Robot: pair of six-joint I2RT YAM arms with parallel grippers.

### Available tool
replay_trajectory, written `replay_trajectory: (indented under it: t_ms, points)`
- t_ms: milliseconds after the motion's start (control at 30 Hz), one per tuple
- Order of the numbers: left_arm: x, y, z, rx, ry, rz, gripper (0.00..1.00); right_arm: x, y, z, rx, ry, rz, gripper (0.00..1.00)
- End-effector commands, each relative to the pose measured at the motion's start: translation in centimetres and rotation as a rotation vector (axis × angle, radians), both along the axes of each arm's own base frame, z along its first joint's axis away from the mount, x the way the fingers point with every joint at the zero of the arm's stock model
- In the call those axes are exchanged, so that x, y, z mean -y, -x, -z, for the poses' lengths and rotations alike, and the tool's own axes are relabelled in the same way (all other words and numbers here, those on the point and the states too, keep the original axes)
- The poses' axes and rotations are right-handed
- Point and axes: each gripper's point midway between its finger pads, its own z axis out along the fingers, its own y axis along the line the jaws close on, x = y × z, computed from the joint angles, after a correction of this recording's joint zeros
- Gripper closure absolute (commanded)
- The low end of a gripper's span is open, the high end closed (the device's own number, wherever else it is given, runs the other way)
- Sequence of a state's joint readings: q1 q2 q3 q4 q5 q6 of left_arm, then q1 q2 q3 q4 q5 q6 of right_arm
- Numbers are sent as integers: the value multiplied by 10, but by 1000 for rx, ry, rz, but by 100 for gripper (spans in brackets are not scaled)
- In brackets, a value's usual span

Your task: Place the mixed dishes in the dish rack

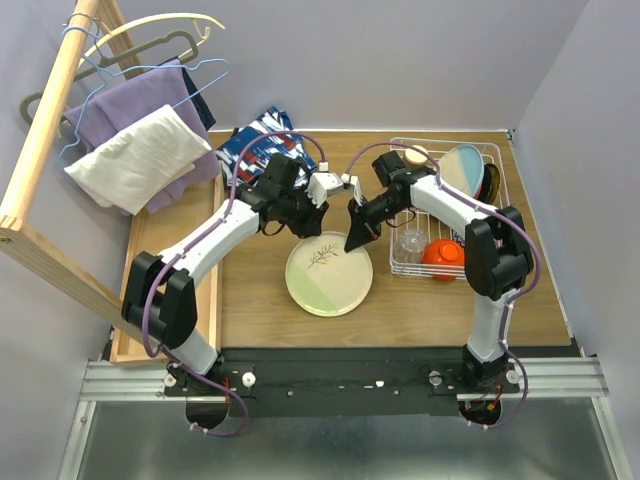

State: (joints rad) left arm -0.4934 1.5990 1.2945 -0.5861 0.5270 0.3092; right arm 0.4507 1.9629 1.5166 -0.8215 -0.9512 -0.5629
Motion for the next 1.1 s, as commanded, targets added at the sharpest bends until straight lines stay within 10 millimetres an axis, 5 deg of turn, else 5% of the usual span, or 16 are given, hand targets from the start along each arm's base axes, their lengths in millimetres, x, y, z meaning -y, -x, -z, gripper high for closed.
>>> replay_trajectory:
  t_ms: [0,133,233,300,467,533,667,733,867,1000,1067]
  points:
    - [-30,-68,-72,325,-5,-365,39,-3,-13,-28,78,14,44,100]
    - [-48,-87,-136,510,69,-516,2,1,-27,-48,147,34,130,100]
    - [-52,-86,-172,576,128,-555,2,9,-49,-67,213,73,278,99]
    - [-54,-84,-185,594,153,-563,2,22,-77,-96,272,67,449,100]
    - [-50,-80,-175,568,151,-537,1,51,-119,-175,314,-73,656,100]
    - [-43,-75,-165,531,164,-505,2,74,-138,-210,308,-122,796,99]
    - [-34,-70,-158,488,196,-476,2,133,-170,-248,426,-74,1154,100]
    - [-31,-70,-155,477,203,-473,2,156,-169,-268,498,-76,1290,99]
    - [-27,-71,-151,467,214,-465,1,226,-168,-280,675,47,1622,100]
    - [-23,-70,-146,447,224,-460,2,270,-157,-271,747,182,1825,100]
    - [-22,-70,-144,438,226,-459,2,277,-154,-269,761,203,1858,100]
